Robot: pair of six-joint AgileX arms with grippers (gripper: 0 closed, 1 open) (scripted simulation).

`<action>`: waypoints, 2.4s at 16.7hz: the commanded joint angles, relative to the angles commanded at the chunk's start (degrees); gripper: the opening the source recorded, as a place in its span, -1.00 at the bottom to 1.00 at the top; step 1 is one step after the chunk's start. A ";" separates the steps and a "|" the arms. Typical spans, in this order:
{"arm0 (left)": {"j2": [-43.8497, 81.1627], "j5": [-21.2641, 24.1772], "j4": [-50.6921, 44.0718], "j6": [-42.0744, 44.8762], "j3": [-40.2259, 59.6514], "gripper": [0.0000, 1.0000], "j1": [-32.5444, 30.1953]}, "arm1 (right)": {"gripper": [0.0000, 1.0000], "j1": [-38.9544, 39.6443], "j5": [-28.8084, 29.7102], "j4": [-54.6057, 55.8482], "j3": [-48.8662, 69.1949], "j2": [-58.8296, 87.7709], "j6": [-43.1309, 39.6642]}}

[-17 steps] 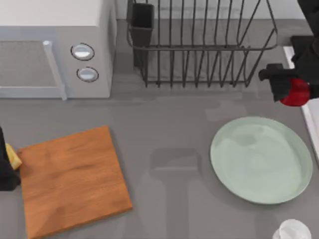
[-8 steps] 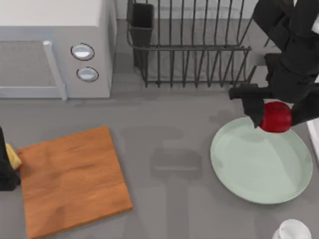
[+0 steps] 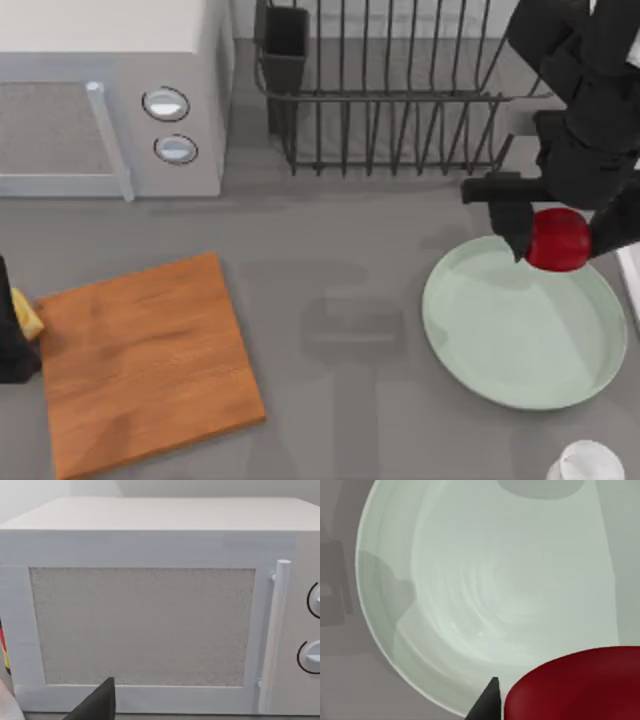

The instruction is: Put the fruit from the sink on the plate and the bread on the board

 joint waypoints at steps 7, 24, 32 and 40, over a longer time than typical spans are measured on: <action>0.00 0.00 0.00 0.00 0.00 1.00 0.00 | 0.36 0.00 0.00 0.00 0.00 0.00 0.00; 0.00 0.00 0.00 0.00 0.00 1.00 0.00 | 1.00 -0.82 0.00 2.18 -2.67 -2.96 -0.75; 0.00 0.00 0.00 0.00 0.00 1.00 0.00 | 1.00 -6.79 -0.01 20.22 -24.93 -30.59 -6.95; 0.00 0.00 0.00 0.00 0.00 1.00 0.00 | 1.00 -15.92 -0.03 47.85 -59.19 -73.80 -16.45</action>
